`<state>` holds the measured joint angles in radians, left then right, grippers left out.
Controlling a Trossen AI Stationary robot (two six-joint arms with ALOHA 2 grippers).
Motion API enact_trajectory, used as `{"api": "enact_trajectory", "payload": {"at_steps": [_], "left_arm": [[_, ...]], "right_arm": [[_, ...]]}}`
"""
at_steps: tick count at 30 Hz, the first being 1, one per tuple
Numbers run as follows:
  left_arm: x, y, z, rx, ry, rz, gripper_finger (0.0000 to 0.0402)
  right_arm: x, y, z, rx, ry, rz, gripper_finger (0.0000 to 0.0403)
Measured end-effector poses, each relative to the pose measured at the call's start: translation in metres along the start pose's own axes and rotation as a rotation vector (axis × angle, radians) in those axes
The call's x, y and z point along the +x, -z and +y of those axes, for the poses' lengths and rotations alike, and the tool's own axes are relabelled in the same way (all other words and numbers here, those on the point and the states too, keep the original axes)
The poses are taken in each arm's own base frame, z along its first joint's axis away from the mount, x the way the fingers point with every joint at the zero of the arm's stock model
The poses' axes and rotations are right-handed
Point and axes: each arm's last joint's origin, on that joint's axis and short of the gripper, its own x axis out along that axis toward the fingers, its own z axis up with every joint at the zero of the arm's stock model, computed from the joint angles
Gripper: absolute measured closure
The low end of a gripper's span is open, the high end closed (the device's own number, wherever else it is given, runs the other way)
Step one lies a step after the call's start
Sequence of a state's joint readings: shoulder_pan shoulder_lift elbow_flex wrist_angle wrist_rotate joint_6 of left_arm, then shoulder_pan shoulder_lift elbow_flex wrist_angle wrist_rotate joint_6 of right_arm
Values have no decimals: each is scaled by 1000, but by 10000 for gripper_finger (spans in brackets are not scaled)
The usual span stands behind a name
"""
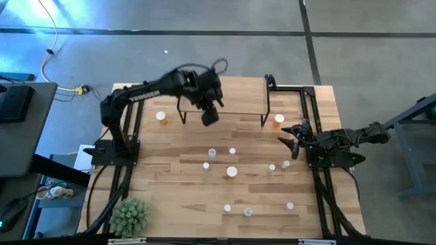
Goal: Pick and place medicine bottles onto shelf by color
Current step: Put the middle yellow pill bottle on the shelf
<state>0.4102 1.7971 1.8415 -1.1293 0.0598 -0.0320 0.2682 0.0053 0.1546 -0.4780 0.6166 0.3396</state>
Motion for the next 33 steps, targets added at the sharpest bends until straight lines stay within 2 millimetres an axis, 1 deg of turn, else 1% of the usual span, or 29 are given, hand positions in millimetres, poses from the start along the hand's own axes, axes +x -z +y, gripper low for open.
{"api": "enact_trajectory", "payload": {"at_steps": [5, 11, 14, 16, 18, 25, 33], "left_arm": [[5, 21, -28, 66, 41, -44, 195], [11, 47, -52, 108, 61, -132, 195], [19, 58, -64, 123, 83, -200, 195], [24, 70, -71, 134, 101, -207, 195], [28, 77, -79, 154, 128, -262, 195], [44, 112, -98, 129, 202, -308, 195], [56, 142, -120, 129, 288, -355, 195]], "right_arm": [[0, 0, 0, 0, 0, 0, 174], [0, 0, 0, 0, 0, 0, 174], [0, 0, 0, 0, 0, 0, 174], [0, 0, 0, 0, 0, 0, 174], [0, 0, 0, 0, 0, 0, 174], [0, 0, 0, 0, 0, 0, 174], [0, 0, 0, -8, 0, 0, 174]]}}
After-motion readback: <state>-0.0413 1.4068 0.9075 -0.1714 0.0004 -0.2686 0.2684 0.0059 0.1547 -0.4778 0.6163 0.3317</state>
